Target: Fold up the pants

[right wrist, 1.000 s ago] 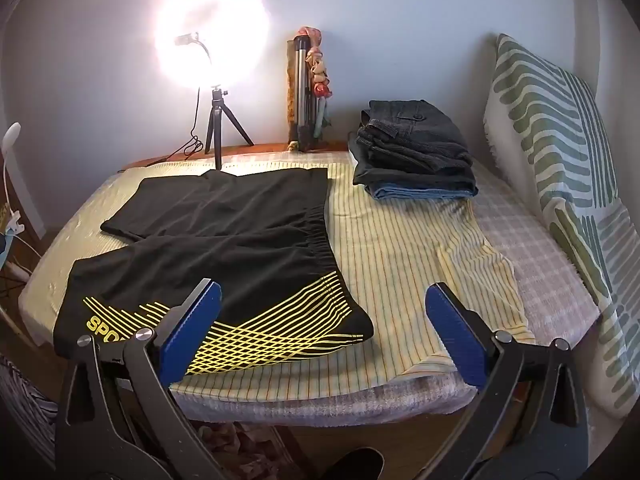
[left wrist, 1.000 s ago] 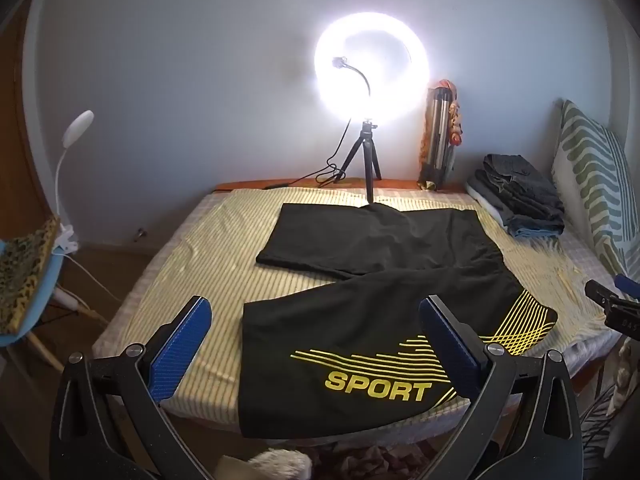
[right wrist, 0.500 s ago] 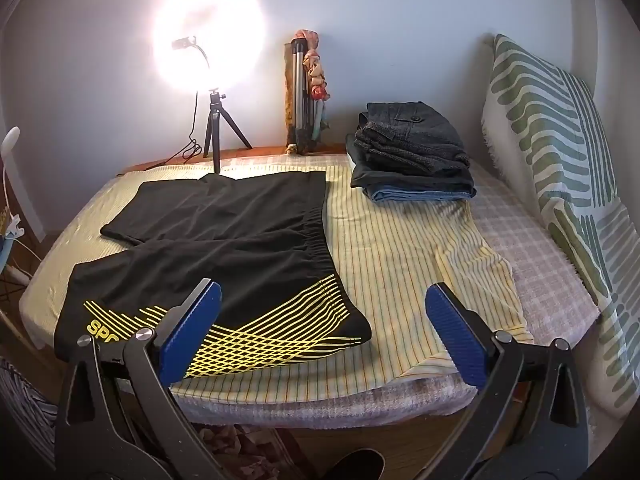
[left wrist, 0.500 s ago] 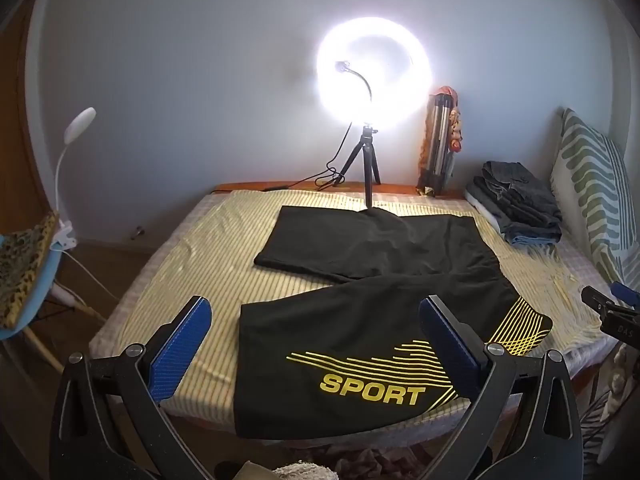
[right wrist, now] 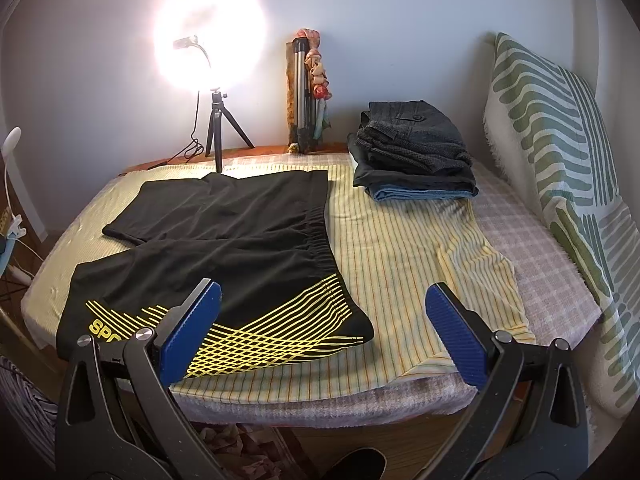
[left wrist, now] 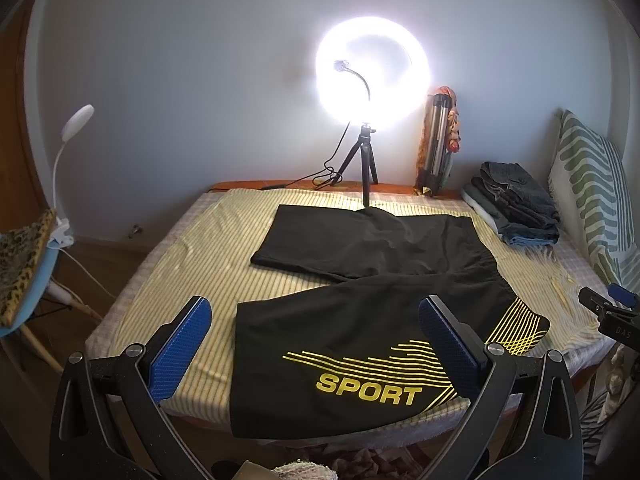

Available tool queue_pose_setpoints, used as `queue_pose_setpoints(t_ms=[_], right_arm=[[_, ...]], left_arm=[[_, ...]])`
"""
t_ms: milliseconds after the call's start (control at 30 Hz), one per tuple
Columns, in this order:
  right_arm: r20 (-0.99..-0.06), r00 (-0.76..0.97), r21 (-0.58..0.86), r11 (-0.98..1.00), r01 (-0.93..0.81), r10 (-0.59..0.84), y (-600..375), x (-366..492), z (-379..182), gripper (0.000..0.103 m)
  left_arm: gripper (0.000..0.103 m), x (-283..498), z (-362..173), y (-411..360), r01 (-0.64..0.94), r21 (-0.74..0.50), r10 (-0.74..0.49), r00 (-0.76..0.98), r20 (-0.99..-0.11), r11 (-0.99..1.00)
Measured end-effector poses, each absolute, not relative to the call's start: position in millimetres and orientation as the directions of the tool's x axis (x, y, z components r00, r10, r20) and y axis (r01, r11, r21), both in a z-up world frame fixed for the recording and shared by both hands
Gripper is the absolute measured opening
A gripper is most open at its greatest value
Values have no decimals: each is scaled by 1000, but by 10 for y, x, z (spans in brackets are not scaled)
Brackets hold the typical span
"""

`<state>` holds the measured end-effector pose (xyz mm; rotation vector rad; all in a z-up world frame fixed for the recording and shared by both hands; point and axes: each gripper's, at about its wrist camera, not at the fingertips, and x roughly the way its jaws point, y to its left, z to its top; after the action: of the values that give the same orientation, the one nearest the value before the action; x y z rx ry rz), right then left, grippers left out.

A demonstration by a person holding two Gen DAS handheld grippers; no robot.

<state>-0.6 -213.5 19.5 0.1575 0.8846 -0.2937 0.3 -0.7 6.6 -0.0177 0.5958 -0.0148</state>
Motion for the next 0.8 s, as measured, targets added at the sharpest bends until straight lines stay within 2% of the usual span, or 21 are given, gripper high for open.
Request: queue_pose_setpoints(t_ms=[800], right_arm=[[-783,597,24,949,314,-178,-2118,2,164,103]], left_arm=[[103,2,25,-26,19,-29,-32,825,-565,999]])
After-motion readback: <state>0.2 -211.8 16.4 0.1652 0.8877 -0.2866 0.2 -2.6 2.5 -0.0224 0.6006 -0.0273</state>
